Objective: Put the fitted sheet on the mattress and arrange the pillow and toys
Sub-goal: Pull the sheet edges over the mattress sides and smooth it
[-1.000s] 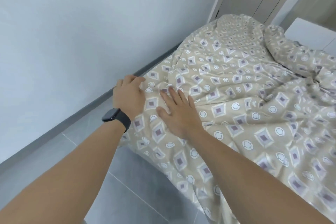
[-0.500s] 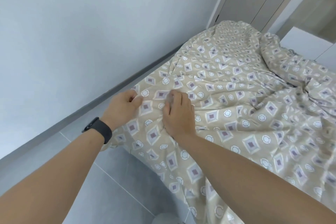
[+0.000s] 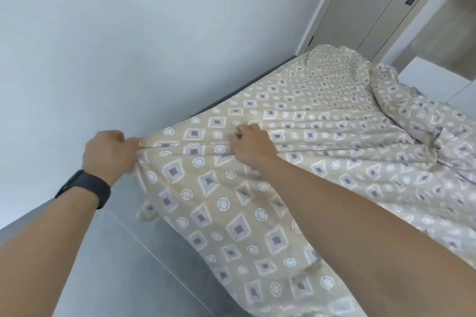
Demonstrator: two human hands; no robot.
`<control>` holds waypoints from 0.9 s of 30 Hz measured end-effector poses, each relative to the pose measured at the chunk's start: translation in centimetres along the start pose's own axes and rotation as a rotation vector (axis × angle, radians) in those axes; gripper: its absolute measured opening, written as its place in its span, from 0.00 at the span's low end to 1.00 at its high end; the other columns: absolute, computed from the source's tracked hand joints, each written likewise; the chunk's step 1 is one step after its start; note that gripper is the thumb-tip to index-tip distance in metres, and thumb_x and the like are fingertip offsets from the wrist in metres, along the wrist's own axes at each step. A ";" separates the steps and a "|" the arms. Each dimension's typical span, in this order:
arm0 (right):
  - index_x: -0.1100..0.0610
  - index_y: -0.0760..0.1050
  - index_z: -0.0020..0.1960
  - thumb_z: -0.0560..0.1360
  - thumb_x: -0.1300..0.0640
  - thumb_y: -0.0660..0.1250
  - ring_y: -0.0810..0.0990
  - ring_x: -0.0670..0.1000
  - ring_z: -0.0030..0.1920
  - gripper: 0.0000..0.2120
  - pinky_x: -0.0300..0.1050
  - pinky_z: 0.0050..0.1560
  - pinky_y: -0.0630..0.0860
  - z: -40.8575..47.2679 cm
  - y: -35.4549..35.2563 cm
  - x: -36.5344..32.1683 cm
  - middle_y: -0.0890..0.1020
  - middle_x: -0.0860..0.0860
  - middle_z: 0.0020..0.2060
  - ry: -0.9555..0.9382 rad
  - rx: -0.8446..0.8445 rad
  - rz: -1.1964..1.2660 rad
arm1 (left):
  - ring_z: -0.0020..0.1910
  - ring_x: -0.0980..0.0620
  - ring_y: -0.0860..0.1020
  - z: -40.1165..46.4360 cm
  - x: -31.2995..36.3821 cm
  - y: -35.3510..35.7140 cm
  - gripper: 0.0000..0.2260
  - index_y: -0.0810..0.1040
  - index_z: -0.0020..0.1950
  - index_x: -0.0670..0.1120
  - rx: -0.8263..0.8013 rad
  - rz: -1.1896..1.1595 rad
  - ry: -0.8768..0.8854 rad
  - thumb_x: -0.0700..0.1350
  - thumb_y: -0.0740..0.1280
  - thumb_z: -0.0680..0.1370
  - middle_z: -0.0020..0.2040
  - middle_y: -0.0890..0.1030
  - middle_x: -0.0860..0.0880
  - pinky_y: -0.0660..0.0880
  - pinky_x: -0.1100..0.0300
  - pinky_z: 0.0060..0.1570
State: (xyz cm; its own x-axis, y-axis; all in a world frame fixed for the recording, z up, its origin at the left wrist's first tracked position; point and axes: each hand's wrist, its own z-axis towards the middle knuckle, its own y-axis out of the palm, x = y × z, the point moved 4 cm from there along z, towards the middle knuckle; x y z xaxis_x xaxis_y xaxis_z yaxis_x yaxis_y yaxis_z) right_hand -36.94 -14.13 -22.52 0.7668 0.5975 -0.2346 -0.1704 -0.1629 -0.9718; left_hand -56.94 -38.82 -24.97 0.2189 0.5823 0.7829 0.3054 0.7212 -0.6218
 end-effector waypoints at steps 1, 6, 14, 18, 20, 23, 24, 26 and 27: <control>0.50 0.66 0.75 0.82 0.45 0.50 0.67 0.60 0.70 0.24 0.56 0.67 0.70 0.2 0.5 -0.2 0.67 0.53 0.73 -0.021 -0.020 -0.003 | 0.30 0.45 0.65 0.2 -0.6 0.0 0.15 0.64 0.32 0.44 0.012 0.045 -0.021 0.45 0.65 0.75 0.29 0.68 0.45 0.62 0.59 0.32; 0.49 0.47 0.82 0.83 0.41 0.44 0.47 0.55 0.80 0.30 0.56 0.79 0.46 -0.2 3.5 -1.0 0.48 0.48 0.82 -0.095 -0.075 -0.117 | 0.41 0.43 0.76 -0.2 -2.3 2.8 0.09 0.74 0.45 0.47 -0.195 0.531 -0.051 0.52 0.62 0.78 0.42 0.78 0.46 0.71 0.54 0.44; 0.46 0.45 0.82 0.83 0.37 0.42 0.45 0.53 0.81 0.31 0.56 0.79 0.43 -0.2 4.0 -0.8 0.46 0.47 0.82 -0.157 -0.057 -0.127 | 0.48 0.61 0.80 -2.1 2.8 6.8 0.11 0.74 0.60 0.54 -0.379 -0.330 0.103 0.55 0.65 0.81 0.53 0.80 0.57 0.76 0.62 0.47; 0.43 0.44 0.82 0.81 0.37 0.41 0.44 0.51 0.81 0.31 0.56 0.79 0.43 -0.4 4.6 -0.8 0.45 0.45 0.82 -0.140 -0.011 -0.141 | 0.48 0.56 0.80 -3.2 4.5 9.1 0.17 0.71 0.69 0.53 -0.428 -0.217 0.250 0.52 0.66 0.81 0.58 0.77 0.54 0.77 0.62 0.45; 0.43 0.43 0.82 0.81 0.38 0.41 0.42 0.50 0.81 0.30 0.56 0.79 0.42 0.0 5.1 -1.2 0.44 0.45 0.82 -0.145 -0.015 -0.132 | 0.60 0.45 0.75 -2.9 4.6 9.4 0.18 0.72 0.70 0.52 -0.221 0.120 0.370 0.50 0.64 0.80 0.65 0.73 0.48 0.73 0.52 0.57; 0.43 0.42 0.82 0.82 0.41 0.42 0.41 0.51 0.81 0.29 0.56 0.79 0.41 0.7 5.4 -0.8 0.44 0.45 0.82 -0.134 0.010 -0.155 | 0.66 0.43 0.71 -5.8 7.5 11.5 0.19 0.74 0.67 0.50 -0.136 0.293 0.642 0.45 0.57 0.76 0.66 0.72 0.48 0.68 0.47 0.65; 0.43 0.41 0.82 0.82 0.42 0.43 0.41 0.52 0.81 0.30 0.56 0.79 0.40 0.7 5.8 -0.6 0.43 0.46 0.82 -0.136 0.006 -0.187 | 0.67 0.44 0.71 -7.5 8.0 12.7 0.22 0.74 0.66 0.50 -0.159 0.302 0.678 0.47 0.53 0.74 0.64 0.74 0.50 0.66 0.47 0.67; 0.46 0.39 0.82 0.82 0.43 0.45 0.40 0.53 0.81 0.31 0.56 0.79 0.39 0.8 5.7 -1.4 0.42 0.46 0.82 -0.156 0.011 -0.269 | 0.68 0.46 0.70 -8.9 8.1 13.9 0.27 0.72 0.67 0.50 -0.096 0.351 0.700 0.48 0.47 0.72 0.64 0.75 0.51 0.60 0.43 0.71; 0.47 0.38 0.82 0.83 0.43 0.46 0.40 0.54 0.81 0.32 0.56 0.79 0.39 0.2 5.2 -1.4 0.41 0.46 0.82 -0.142 0.009 -0.250 | 0.69 0.46 0.70 -8.9 8.5 14.1 0.26 0.72 0.67 0.50 -0.079 0.328 0.679 0.47 0.47 0.73 0.64 0.76 0.51 0.58 0.42 0.72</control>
State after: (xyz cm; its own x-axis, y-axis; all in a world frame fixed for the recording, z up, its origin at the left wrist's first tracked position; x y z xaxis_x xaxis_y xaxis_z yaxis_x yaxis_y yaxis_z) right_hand -39.04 -15.63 -27.28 0.6917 0.7221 0.0124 0.0072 0.0103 -0.9999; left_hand -42.52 -27.05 -26.89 0.8246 0.3848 0.4147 0.1867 0.5069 -0.8416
